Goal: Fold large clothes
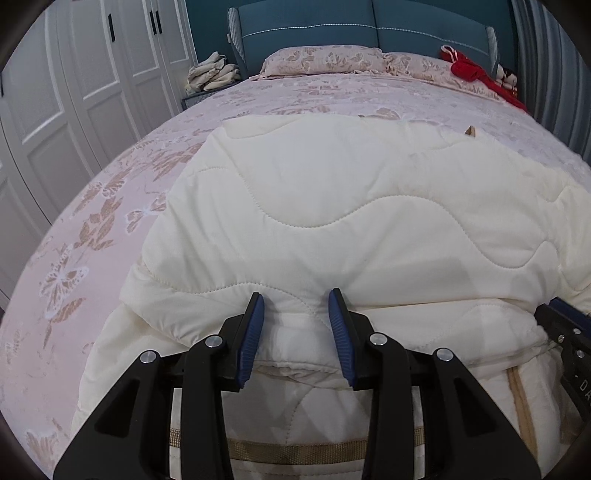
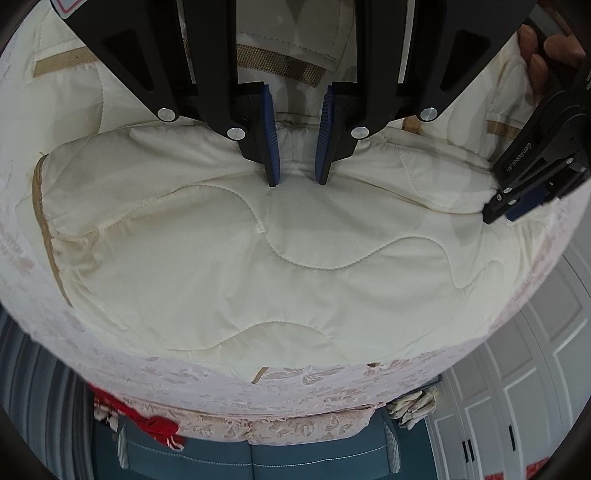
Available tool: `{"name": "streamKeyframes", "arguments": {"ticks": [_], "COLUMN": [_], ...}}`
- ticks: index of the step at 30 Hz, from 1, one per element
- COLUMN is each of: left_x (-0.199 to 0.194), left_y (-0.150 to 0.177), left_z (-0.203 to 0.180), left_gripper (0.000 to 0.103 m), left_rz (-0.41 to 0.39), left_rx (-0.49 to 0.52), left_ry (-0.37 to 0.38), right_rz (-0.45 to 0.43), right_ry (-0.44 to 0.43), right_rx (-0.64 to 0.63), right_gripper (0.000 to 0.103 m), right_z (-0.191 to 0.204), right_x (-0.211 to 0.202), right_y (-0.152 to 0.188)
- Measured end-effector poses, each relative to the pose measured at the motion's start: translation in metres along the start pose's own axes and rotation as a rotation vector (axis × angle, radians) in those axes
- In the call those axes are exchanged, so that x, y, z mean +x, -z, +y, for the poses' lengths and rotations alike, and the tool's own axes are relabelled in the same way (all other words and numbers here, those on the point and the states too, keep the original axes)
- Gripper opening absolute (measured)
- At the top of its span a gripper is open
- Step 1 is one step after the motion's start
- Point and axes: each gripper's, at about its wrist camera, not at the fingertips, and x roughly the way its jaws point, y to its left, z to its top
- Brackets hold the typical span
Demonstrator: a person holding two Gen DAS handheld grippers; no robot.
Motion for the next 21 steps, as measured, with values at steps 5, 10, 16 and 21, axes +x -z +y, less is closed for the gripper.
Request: {"name": "streamKeyframes", "arguments": {"ticks": [5,10,16,21], "left_x": [-0.032,-0.051,0.011,0.079], "left_y": [-0.026,-0.080,-0.159,-0.183], "left_z": [0.039,0.079,0.087,0.082], "left_gripper": [0.036,0.039,0.039,0.039], "left_rz": [0.068,0.011,0.066,0.144], "left_rx": [-0.082,-0.130,-0.192,-0.232], "left_ry": [0.169,0.149,0.129,0.114], "right_rz": [0.086,0.019,-0.023,0.036], "right_ry": [-0.127,-0.089,-0.181,-0.218], "right_rx": [0.099,0.117,0.079,0.040], "right_gripper": [0.020,0.032,0.044,0.044], "right_z": [-0.027,-0.039,0.002,0.046], "right_x": [-0.027,-0.065,-0.030,0.046], "right_y": [-0.016,-0.050,-0.135,-0.185]}}
